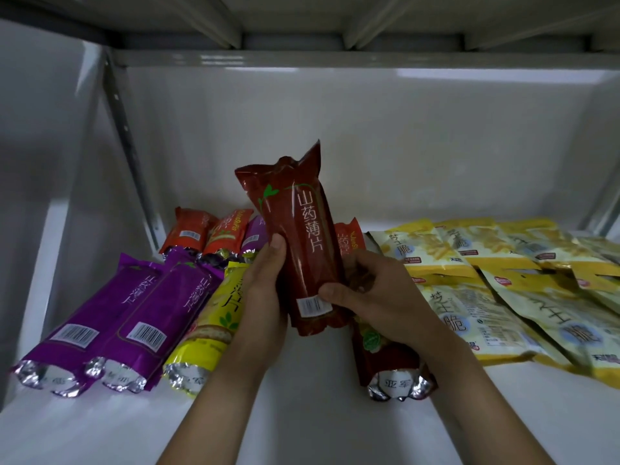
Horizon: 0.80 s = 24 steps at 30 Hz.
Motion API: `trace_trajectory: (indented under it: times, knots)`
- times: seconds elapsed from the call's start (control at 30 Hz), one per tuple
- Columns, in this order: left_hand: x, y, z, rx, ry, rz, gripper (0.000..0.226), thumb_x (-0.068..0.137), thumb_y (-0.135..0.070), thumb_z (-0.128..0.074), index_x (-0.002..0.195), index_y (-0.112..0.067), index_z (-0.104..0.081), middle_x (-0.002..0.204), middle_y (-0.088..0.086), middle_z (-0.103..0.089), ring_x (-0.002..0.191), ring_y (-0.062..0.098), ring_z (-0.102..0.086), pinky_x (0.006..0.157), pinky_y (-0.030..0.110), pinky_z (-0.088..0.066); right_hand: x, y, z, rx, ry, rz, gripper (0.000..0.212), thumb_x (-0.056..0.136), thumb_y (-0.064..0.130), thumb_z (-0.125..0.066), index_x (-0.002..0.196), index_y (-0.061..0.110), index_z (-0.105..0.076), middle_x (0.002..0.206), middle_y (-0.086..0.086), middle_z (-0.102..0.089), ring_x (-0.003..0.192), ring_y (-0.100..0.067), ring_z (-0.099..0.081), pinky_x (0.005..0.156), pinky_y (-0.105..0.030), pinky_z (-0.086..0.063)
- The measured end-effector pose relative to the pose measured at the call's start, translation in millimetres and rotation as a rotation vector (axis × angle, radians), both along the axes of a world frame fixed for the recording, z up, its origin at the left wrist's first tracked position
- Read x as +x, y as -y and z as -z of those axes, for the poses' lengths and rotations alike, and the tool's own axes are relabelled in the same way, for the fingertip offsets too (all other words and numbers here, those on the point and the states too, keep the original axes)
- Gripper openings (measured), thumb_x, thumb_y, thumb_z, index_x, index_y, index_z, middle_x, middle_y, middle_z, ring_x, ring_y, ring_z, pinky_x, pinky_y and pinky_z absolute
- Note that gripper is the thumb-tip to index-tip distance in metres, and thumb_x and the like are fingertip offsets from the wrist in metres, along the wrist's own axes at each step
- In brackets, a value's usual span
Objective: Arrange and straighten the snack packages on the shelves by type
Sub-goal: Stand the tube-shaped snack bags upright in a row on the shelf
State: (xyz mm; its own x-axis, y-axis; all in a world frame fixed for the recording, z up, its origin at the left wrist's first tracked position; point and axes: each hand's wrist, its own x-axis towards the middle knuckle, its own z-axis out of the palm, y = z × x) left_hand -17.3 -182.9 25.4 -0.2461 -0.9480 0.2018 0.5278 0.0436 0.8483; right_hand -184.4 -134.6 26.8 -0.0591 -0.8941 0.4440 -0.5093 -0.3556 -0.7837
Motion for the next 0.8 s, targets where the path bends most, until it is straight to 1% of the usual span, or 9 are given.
trace_trajectory:
  times: [0.07, 0.13, 0.27, 0.37, 0.47, 0.6, 0.67, 0.73, 0.8]
  knots:
    - [1.6, 2.9, 0.6, -0.021, 0.004, -0.014, 0.071, 0.082, -0.059, -0.068, 0.133, -0.009, -0.067, 0.129, 0.018, -0.072, 0.119, 0.039, -0.070, 0.108, 0.060, -0.050, 0.5, 0.9, 1.5, -0.010, 0.008, 0.001, 0.046, 0.076, 0.067, -0.080, 0.088, 0.024, -0.068, 0.079, 0.010, -0.070, 0.073, -0.005, -0.067, 0.065, -0.020, -0.053]
    - [2.2, 4.1, 2.6, -0.037, 0.004, -0.006, 0.066, 0.085, -0.055, -0.069, 0.130, -0.007, -0.069, 0.128, 0.019, -0.072, 0.119, 0.039, -0.069, 0.109, 0.059, -0.049, -1.6, 0.4, 1.9, -0.034, 0.028, 0.014, 0.053, 0.082, 0.073, -0.065, 0.096, 0.023, -0.071, 0.085, 0.003, -0.072, 0.079, -0.014, -0.068, 0.071, -0.030, -0.054]
    - [0.7, -0.4, 2.5, -0.050, 0.069, 0.007, 0.053, 0.089, -0.044, -0.068, 0.126, -0.007, -0.072, 0.122, 0.017, -0.075, 0.114, 0.037, -0.073, 0.107, 0.057, -0.052, -2.7, -2.5, -2.9, -0.045, 0.062, 0.016, 0.048, 0.089, 0.067, -0.062, 0.113, 0.028, -0.076, 0.100, 0.012, -0.078, 0.092, -0.006, -0.072, 0.080, -0.020, -0.056]
    - [0.4, -2.8, 1.6, -0.055, 0.083, 0.051, 0.051, 0.088, -0.048, -0.067, 0.123, -0.011, -0.075, 0.122, 0.017, -0.075, 0.113, 0.037, -0.073, 0.107, 0.055, -0.052, -1.4, 0.3, -2.0, -0.072, 0.034, 0.039, 0.060, 0.087, 0.068, -0.060, 0.107, 0.014, -0.079, 0.096, 0.002, -0.079, 0.088, -0.014, -0.074, 0.082, -0.038, -0.058]
    - [-0.2, -3.9, 1.4, -0.036, 0.071, 0.063, 0.058, 0.087, -0.057, -0.068, 0.126, -0.015, -0.074, 0.126, 0.016, -0.074, 0.117, 0.036, -0.071, 0.108, 0.054, -0.050, -2.9, 1.2, 1.0, -0.088, -0.014, 0.061, 0.065, 0.084, 0.069, -0.057, 0.096, 0.007, -0.077, 0.088, -0.006, -0.076, 0.083, -0.019, -0.072, 0.078, -0.045, -0.055]
    - [2.4, -3.6, 1.3, -0.025, 0.066, 0.043, 0.057, 0.093, -0.054, -0.060, 0.130, -0.013, -0.071, 0.126, 0.015, -0.074, 0.117, 0.035, -0.071, 0.108, 0.055, -0.051, -3.2, -0.3, 2.7, -0.076, -0.066, 0.038, 0.052, 0.084, 0.069, -0.060, 0.075, 0.018, -0.066, 0.074, -0.003, -0.068, 0.073, -0.020, -0.067, 0.071, -0.044, -0.054]
    - [4.4, -3.0, 0.7, -0.028, 0.065, 0.034, 0.056, 0.090, -0.051, -0.062, 0.128, -0.012, -0.072, 0.124, 0.014, -0.075, 0.116, 0.034, -0.072, 0.107, 0.053, -0.052, -4.1, -1.1, 1.5, -0.062, -0.037, 0.014, 0.045, 0.086, 0.069, -0.057, 0.082, 0.026, -0.071, 0.080, 0.002, -0.072, 0.080, -0.015, -0.069, 0.075, -0.038, -0.055]
    - [5.2, -1.9, -0.3, -0.041, 0.079, 0.030, 0.052, 0.088, -0.049, -0.064, 0.126, -0.013, -0.074, 0.123, 0.013, -0.076, 0.115, 0.032, -0.073, 0.105, 0.051, -0.053, -4.0, -1.6, -0.2, -0.036, 0.018, -0.017, 0.052, 0.088, 0.068, -0.054, 0.103, 0.024, -0.078, 0.095, 0.007, -0.078, 0.091, -0.012, -0.072, 0.083, -0.032, -0.056]
    - [4.8, -2.1, -1.7, -0.049, 0.086, 0.024, 0.047, 0.087, -0.046, -0.066, 0.121, -0.015, -0.076, 0.119, 0.013, -0.077, 0.112, 0.032, -0.074, 0.102, 0.049, -0.054, -3.2, -1.8, -1.5, -0.044, 0.040, -0.009, 0.055, 0.086, 0.068, -0.056, 0.111, 0.024, -0.078, 0.100, 0.008, -0.078, 0.092, -0.013, -0.072, 0.084, -0.032, -0.056]
